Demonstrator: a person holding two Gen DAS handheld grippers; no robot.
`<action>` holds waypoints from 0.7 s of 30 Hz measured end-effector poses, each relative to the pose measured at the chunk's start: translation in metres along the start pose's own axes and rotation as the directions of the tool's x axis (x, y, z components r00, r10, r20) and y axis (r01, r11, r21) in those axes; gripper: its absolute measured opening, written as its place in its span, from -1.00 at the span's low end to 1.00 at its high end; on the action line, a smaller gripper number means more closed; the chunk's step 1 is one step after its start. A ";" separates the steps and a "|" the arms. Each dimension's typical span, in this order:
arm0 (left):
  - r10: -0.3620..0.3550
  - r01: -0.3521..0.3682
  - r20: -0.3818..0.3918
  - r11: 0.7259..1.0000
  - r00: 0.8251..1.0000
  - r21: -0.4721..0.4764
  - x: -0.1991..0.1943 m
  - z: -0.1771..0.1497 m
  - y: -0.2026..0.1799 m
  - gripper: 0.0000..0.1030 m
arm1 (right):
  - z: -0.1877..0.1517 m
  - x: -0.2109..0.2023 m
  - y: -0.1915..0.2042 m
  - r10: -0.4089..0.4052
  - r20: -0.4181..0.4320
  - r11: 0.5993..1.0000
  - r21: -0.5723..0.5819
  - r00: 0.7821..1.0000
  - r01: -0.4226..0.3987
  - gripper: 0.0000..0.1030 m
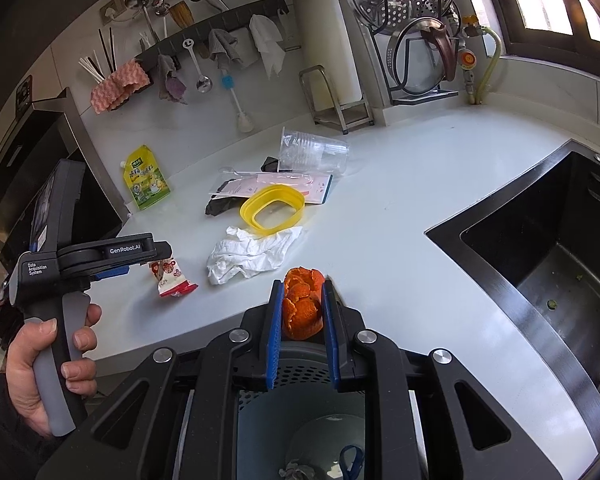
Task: Collect trash
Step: 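Grasp the red-printed snack wrapper with the left tool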
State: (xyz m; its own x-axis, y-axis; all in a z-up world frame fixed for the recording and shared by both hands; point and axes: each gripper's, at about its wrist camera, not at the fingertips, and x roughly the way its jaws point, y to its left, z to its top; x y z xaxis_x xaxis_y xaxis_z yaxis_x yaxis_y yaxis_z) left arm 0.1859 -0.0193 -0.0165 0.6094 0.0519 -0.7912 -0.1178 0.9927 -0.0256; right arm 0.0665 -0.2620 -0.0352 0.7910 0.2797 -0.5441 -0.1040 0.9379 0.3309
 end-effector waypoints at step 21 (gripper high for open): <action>-0.046 0.049 -0.048 0.998 0.998 0.051 0.019 -0.018 0.001 -0.40 | -0.005 -0.007 -0.008 0.011 -0.006 1.000 0.028 1.000 -0.011 -0.65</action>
State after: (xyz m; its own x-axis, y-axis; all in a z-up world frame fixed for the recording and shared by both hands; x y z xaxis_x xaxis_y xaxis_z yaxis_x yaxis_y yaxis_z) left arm 0.1832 -0.0193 -0.0430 0.5762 0.0006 -0.8173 -0.0481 0.9983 -0.0331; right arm 0.0589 -0.2702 -0.0378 0.7859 0.2915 -0.5453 -0.0959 0.9287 0.3583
